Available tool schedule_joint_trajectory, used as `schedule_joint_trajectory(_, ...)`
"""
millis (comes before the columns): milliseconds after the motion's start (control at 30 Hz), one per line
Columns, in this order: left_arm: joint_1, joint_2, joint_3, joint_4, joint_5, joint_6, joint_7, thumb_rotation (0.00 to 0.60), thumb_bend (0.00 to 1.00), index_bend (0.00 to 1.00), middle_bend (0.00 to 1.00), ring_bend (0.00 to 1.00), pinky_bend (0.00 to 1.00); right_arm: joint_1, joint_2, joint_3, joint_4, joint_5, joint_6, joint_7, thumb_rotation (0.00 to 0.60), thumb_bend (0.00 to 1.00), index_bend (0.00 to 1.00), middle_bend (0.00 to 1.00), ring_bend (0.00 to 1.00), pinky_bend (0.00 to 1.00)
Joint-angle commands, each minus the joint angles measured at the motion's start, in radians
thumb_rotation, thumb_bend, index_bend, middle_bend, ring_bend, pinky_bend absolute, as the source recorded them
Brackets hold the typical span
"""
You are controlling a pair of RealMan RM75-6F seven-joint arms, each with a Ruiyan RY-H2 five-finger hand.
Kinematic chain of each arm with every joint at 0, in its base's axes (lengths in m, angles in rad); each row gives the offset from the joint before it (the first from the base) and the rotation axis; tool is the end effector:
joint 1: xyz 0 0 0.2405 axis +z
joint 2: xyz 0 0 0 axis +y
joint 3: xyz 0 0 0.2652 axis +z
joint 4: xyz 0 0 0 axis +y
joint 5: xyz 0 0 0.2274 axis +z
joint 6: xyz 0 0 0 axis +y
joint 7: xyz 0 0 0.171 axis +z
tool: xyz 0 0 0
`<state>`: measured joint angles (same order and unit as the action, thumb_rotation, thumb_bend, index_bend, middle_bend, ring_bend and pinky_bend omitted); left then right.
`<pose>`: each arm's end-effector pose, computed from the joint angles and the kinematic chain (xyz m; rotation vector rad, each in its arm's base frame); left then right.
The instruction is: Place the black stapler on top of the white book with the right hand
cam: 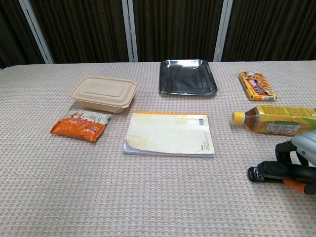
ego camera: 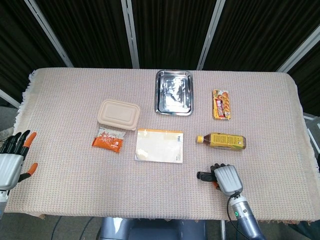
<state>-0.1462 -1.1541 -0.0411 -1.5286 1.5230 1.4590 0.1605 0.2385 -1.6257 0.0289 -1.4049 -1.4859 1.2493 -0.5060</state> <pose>-0.3261 0.2297 0.1370 -1.5105 -0.7138 -0.7852 -0.2611 -0.2380 -0.0475 1.7538 -0.7783 0.7350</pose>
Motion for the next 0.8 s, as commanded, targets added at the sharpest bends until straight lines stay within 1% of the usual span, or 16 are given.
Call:
schedule_joint_trajectory(33, 0.0, 0.001, 0.0, 0.0, 0.001, 0.002, -0.001, 0.6, 0.31, 0.0, 0.0, 0.0, 0.1, -0.002, 0.0, -0.005, -0.002, -0.009, 0.013, -0.001, 0.6, 0.42, 0.69, 0.52, 0.58, 0.72)
schedule_joint_trajectory(133, 0.003, 0.002, 0.001, -0.001, 0.004, 0.007, -0.005, 0.6, 0.31, 0.0, 0.0, 0.0, 0.1, -0.006, 0.014, -0.009, -0.034, -0.018, 0.031, -0.029, 0.6, 0.43, 0.69, 0.52, 0.58, 0.73)
schedule_joint_trajectory(300, 0.004, 0.003, 0.002, -0.003, 0.007, 0.012, -0.008, 0.6, 0.31, 0.0, 0.0, 0.0, 0.1, -0.011, 0.048, -0.014, -0.13, -0.034, 0.059, -0.099, 0.6, 0.43, 0.69, 0.52, 0.58, 0.73)
schedule_joint_trajectory(467, 0.003, 0.002, 0.005, -0.004, 0.012, 0.011, -0.002, 0.6, 0.31, 0.0, 0.0, 0.0, 0.1, 0.003, 0.059, -0.005, -0.219, -0.034, 0.052, -0.172, 0.6, 0.43, 0.69, 0.52, 0.58, 0.73)
schedule_joint_trajectory(600, 0.0, 0.001, 0.004, -0.004, 0.007, 0.003, -0.001, 0.6, 0.31, 0.0, 0.0, 0.0, 0.1, 0.034, 0.046, 0.019, -0.275, -0.005, 0.011, -0.229, 0.6, 0.43, 0.69, 0.52, 0.58, 0.73)
schedule_joint_trajectory(800, -0.007, 0.001, 0.0, 0.0, -0.009, -0.016, -0.006, 0.6, 0.31, 0.0, 0.0, 0.0, 0.1, 0.091, 0.0, 0.063, -0.314, 0.05, -0.052, -0.321, 0.6, 0.43, 0.69, 0.52, 0.58, 0.73)
